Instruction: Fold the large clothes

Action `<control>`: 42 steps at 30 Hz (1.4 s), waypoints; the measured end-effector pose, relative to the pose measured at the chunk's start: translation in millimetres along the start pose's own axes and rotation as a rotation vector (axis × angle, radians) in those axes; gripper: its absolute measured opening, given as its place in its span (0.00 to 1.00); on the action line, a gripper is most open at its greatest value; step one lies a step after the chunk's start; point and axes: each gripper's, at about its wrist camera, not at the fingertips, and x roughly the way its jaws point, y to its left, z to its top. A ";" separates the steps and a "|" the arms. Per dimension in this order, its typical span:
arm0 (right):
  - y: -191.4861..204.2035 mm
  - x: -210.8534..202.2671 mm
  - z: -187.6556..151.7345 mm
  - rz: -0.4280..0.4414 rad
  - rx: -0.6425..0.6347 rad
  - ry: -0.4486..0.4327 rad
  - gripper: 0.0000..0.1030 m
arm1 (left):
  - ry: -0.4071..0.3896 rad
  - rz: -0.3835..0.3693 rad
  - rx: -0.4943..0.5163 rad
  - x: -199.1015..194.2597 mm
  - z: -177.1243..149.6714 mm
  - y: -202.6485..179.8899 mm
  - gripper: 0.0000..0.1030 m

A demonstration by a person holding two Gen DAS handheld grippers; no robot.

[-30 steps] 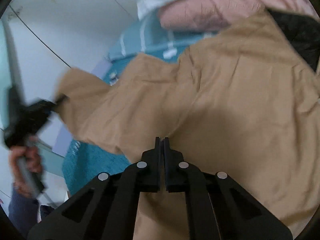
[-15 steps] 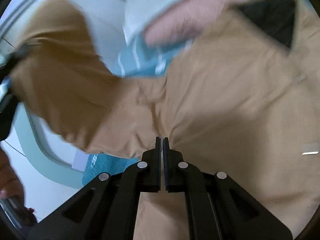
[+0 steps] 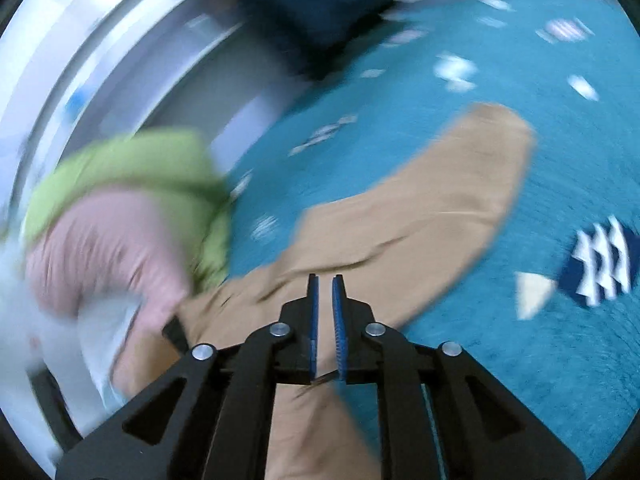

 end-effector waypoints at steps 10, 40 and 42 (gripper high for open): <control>-95.1 14.0 36.3 -0.080 0.239 -0.034 0.42 | 0.076 0.038 0.055 42.9 -27.5 -23.7 0.22; 120.4 -11.8 -1.5 0.291 -0.344 -0.149 0.07 | 0.181 -0.002 -0.205 28.0 -62.7 85.6 0.85; 165.2 -17.5 -31.7 0.355 -0.489 -0.127 0.07 | 0.136 -0.132 -0.262 10.1 -60.4 95.1 0.85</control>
